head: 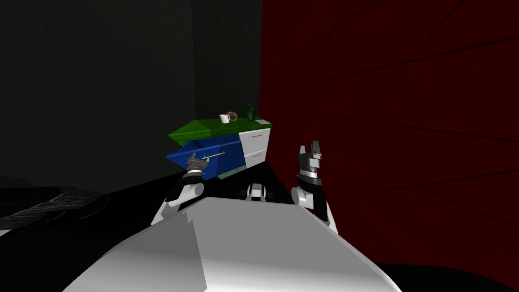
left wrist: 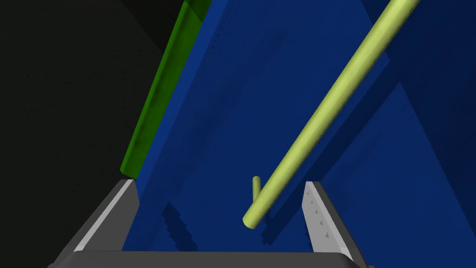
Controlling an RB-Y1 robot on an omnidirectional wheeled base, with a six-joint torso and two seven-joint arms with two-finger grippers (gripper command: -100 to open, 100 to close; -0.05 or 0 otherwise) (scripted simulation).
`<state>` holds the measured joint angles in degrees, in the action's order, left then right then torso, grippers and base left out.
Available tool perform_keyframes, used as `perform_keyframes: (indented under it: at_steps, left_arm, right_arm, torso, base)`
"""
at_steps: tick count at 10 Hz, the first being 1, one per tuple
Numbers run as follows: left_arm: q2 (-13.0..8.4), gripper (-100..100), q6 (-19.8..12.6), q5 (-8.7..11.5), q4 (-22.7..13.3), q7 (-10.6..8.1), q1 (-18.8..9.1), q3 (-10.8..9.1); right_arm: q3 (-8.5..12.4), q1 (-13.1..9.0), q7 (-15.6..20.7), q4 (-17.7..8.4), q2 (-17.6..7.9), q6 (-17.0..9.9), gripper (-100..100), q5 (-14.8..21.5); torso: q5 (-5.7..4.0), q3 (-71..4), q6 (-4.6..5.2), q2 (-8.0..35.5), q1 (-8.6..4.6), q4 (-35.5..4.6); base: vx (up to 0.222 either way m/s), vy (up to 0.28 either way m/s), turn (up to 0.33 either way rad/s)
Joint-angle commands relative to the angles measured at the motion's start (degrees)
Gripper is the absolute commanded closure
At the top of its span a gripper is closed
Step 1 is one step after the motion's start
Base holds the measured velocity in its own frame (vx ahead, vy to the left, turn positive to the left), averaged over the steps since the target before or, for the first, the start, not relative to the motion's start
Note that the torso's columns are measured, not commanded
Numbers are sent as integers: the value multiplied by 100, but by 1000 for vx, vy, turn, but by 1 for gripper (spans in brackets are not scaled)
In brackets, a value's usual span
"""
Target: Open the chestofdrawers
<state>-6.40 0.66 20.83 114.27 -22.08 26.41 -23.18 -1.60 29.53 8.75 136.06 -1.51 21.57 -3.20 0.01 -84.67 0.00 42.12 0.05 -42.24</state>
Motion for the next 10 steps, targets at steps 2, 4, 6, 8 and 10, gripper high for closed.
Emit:
perform_keyframes:
  at_steps: [2,4,6,8,10]
  left_arm:
    - [-53,-100,-334,114,501,-122,245,-144]
    - [-77,-100,-512,173,769,-183,374,-220]
    - [-87,-100,-586,183,754,-189,390,-230]
    - [-84,0,-620,184,746,-194,407,-230]
    - [-79,0,-636,183,729,-192,417,-224]
  right_arm:
    - [0,0,0,0,0,0,0,0]
    - [0,0,0,0,0,0,0,0]
    - [0,0,0,0,0,0,0,0]
    - [0,-1,0,0,0,0,0,0]
    - [0,-1,0,0,0,0,0,0]
  torso:
    - [-1,12,0,18,-4,-5]
    - [-11,13,1,23,-12,-13]
    - [-36,20,-5,44,-36,-31]
    - [-20,23,0,42,-27,-22]
    - [-14,15,-2,27,-17,-14]
  base:
    - [37,-5,1]
    - [33,-10,-2]
    - [23,-4,1]
    - [3,1,0]
    - [0,0,0]
